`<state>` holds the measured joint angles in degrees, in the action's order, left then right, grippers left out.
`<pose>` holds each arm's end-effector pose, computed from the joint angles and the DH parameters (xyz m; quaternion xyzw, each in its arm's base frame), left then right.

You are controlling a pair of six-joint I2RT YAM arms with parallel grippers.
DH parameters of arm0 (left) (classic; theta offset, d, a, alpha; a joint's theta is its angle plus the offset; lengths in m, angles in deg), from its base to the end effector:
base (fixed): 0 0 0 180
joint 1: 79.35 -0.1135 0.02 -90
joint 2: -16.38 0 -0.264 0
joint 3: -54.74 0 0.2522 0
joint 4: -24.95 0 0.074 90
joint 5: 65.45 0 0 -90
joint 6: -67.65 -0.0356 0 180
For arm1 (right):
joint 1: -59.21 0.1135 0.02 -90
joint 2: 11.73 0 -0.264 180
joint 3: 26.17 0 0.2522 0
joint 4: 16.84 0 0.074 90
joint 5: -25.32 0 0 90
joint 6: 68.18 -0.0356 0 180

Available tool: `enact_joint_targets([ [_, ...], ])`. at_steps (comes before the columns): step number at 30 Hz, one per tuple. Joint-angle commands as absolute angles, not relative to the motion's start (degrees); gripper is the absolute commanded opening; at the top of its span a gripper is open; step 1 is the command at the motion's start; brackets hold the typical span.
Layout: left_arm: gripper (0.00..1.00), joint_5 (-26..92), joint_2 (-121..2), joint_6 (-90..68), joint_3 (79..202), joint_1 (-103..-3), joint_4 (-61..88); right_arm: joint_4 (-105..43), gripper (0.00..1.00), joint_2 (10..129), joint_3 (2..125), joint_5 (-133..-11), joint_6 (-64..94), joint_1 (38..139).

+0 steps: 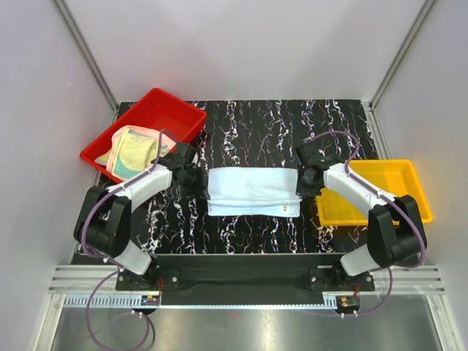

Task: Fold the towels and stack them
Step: Fold the towel

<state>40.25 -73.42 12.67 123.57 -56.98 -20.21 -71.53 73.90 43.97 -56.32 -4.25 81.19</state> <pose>0.2723 -0.1225 0.1882 -0.0787 0.9664 -0.2156 0.1155 0.2615 0.1000 0.2066 0.0476 0.9814 0.0043 0.1860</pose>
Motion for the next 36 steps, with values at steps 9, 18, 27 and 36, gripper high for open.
enact_joint_targets([
  [9, 0.0, 42.3, -65.36, 14.47, 116.16, -53.86, -16.69, -70.78, 0.0, 63.42, 35.78, -60.81, -6.66, 81.36],
  [18, 0.0, 37.21, -66.94, 12.98, 115.16, -52.89, -17.81, -68.83, 0.0, 64.65, 34.34, -58.0, -8.42, 81.36],
  [27, 0.0, 37.46, -60.97, 13.77, 122.13, -52.63, -25.82, -78.06, 0.0, 59.48, 38.93, -57.03, -9.99, 81.19],
  [36, 0.0, 39.32, -61.14, 14.65, 110.53, -50.96, -17.91, -72.35, 0.0, 57.88, 28.47, -57.91, -17.47, 81.1],
])
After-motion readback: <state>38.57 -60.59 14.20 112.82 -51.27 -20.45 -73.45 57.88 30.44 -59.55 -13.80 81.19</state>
